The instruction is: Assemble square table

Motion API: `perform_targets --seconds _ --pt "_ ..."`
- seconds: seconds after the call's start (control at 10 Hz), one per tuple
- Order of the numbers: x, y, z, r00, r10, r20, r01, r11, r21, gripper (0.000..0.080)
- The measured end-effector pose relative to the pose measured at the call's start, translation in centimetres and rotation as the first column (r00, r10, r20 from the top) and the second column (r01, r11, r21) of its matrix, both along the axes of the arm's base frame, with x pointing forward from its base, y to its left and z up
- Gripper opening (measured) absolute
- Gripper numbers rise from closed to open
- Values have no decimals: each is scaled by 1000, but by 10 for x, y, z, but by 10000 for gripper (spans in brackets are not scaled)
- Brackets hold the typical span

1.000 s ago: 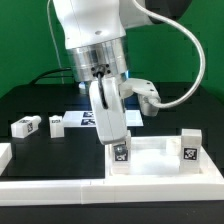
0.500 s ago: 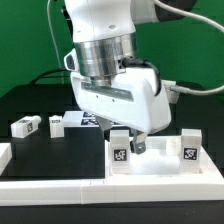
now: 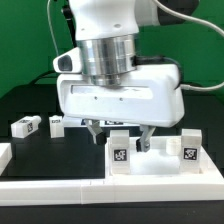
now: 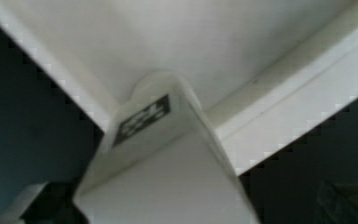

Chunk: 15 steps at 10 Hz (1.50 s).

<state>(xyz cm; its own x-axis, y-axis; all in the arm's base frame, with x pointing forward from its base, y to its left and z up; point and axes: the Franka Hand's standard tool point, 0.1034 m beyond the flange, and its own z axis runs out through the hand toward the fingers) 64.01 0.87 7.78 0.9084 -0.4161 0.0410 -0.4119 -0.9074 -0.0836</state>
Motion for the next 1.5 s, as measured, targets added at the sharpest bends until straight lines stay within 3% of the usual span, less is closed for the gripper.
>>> perform_targets --seconds 0.1,0.2,0.4,0.6,1.0,1.2,1.5 --pt "3 6 2 976 216 5 -215 975 -50 649" --pt "3 10 2 955 295 2 -294 954 -62 649" --pt "3 9 2 973 231 3 -231 972 -51 618" --pt "4 4 2 995 96 5 -96 994 -43 321" --pt "3 -5 2 981 -193 -2 193 981 -25 306" --pt "2 -16 0 895 -446 -25 447 894 27 306" --pt "-6 -16 -1 593 -790 -157 804 592 56 303"
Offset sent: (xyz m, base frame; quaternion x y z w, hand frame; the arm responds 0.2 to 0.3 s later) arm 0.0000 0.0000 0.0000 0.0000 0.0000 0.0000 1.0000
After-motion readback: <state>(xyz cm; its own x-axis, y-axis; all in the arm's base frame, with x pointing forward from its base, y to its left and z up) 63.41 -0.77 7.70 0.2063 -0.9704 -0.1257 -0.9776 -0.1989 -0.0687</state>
